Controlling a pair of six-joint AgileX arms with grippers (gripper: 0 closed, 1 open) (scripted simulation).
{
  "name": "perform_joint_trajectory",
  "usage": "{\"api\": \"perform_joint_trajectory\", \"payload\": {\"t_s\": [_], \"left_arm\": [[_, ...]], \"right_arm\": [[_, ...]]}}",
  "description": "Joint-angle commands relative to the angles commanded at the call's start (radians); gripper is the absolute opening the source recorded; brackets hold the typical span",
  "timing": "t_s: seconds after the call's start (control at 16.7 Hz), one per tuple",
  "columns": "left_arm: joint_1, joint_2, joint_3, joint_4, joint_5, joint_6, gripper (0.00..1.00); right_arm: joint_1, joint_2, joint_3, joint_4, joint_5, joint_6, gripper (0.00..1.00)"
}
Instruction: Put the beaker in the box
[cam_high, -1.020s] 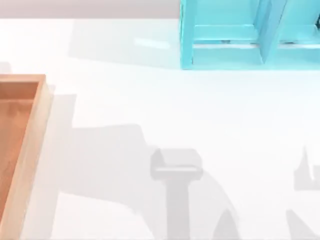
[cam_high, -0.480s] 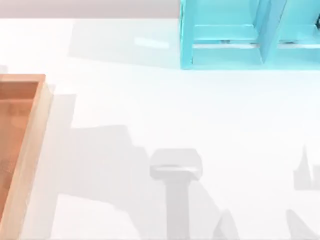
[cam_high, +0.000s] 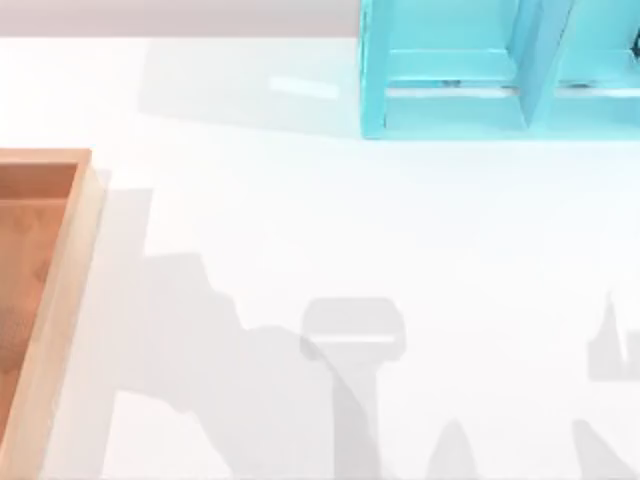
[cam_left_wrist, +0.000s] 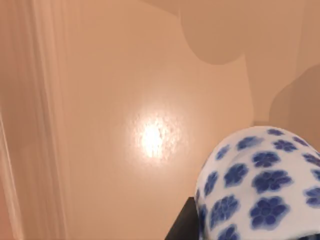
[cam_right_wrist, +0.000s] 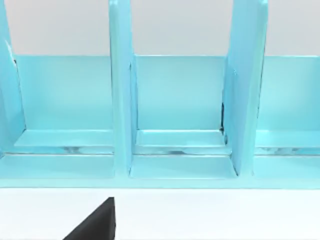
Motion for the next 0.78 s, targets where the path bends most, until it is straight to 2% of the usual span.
{"api": "perform_joint_trajectory", "payload": {"t_s": [0.12,0.78], "left_arm": [[0.0,0.0,0.0,0.0,0.0,0.0,0.0],[0.0,0.0,0.0,0.0,0.0,0.0,0.83]], "right_arm": [[0.0,0.0,0.0,0.0,0.0,0.0,1.0],[0.0,0.0,0.0,0.0,0.0,0.0,1.0]]}}
